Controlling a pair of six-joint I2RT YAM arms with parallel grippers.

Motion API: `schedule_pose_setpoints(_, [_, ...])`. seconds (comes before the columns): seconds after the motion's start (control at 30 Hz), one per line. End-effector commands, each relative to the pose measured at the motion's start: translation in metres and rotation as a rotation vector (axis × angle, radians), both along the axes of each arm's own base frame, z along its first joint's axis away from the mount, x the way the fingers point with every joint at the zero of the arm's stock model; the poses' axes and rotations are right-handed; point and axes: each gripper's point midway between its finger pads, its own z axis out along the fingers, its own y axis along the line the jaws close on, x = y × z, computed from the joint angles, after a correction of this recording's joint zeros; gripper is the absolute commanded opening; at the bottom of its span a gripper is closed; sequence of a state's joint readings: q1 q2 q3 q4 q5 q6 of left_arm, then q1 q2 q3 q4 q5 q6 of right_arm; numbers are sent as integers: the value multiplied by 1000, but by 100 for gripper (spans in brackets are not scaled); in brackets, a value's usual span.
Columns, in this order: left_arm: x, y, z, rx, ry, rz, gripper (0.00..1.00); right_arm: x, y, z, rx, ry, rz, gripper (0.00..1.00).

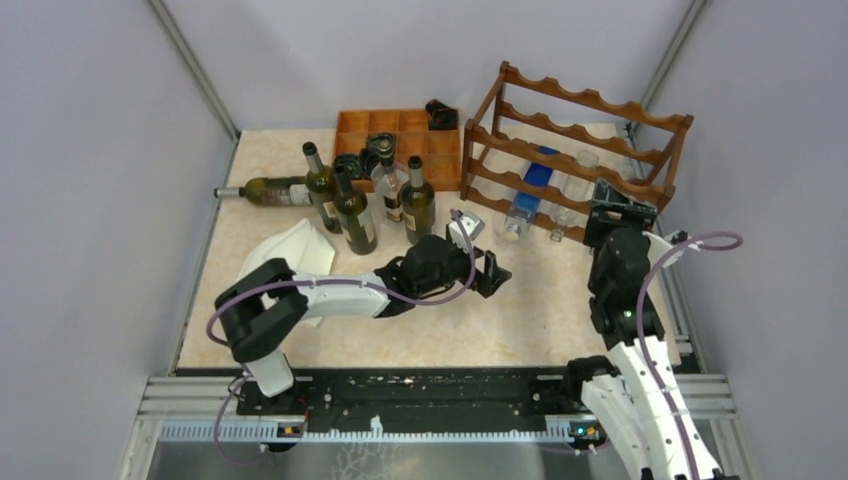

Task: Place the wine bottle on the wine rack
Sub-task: Move the wine rack to the center of the board, then adjust the wine bottle in the wine rack.

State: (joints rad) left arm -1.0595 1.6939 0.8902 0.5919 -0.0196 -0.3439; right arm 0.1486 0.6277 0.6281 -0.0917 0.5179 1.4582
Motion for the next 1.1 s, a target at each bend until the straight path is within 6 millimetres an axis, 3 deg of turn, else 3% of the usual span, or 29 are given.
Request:
schedule_pose_setpoints(0.0, [29, -18, 18, -47, -156, 59, 98, -9, -9, 11, -89, -20, -18, 64])
schedule_pose_setpoints(0.17, [58, -29, -3, 11, -215, 120, 98, -4, -14, -5, -48, -16, 22, 64])
schedule_pose_setpoints(0.4, [93, -55, -13, 91, -169, 137, 99, 0, -24, -18, 1, -15, 58, 65])
schedule_pose_setpoints(0.63, [122, -69, -33, 185, -105, 161, 99, -1, -27, -15, 14, -54, 51, 65])
schedule_pose_setpoints(1.07, [159, -75, -57, 296, -85, 205, 95, -1, -26, -20, 26, -50, 51, 65])
